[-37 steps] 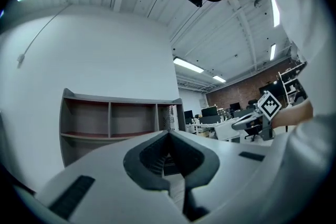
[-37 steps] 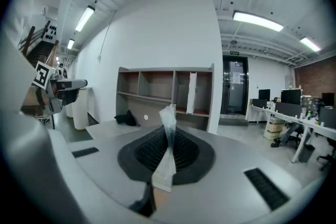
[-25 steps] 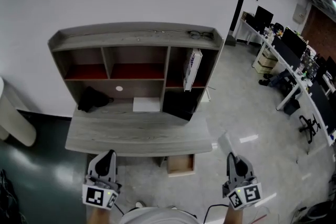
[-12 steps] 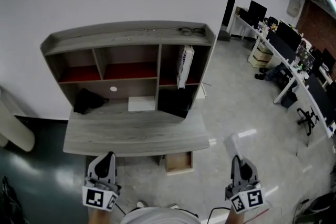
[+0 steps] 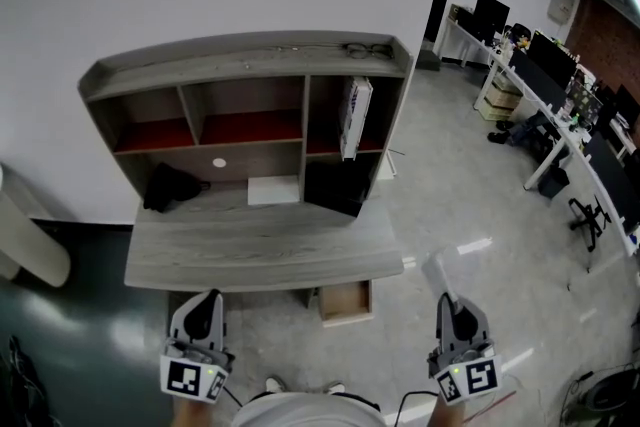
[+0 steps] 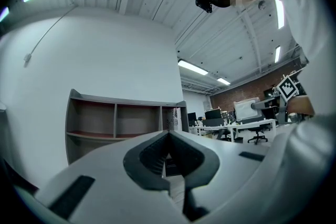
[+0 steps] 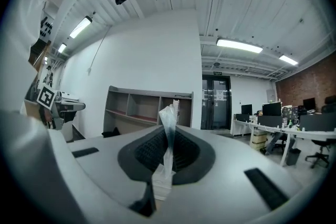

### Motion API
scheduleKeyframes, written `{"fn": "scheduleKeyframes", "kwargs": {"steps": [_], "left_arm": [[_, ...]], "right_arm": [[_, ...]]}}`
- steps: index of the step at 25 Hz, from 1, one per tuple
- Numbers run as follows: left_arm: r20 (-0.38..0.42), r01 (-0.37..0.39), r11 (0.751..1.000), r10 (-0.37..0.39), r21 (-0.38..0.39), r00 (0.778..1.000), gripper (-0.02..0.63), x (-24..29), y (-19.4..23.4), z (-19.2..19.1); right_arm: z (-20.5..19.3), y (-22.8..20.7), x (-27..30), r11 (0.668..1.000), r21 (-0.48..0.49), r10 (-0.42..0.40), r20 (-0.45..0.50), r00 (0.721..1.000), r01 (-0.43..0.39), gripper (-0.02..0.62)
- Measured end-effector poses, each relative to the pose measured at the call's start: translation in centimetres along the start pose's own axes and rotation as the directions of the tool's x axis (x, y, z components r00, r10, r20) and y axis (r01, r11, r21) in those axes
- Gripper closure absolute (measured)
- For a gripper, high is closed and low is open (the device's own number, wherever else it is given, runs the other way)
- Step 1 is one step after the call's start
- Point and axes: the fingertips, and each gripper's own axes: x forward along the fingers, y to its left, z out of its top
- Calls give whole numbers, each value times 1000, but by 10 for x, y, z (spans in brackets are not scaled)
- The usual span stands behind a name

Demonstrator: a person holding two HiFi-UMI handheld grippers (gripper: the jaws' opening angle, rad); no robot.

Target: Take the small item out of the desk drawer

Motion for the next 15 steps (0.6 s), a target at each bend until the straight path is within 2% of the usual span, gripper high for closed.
{"fn": "scheduleKeyframes", "kwargs": {"steps": [15], "left_arm": [[-6,0,1000,0,-9,1000,589,-20,6,-5]], "right_arm": [[0,26,-1,998,-56,23,-18,1000,-24,566]]}}
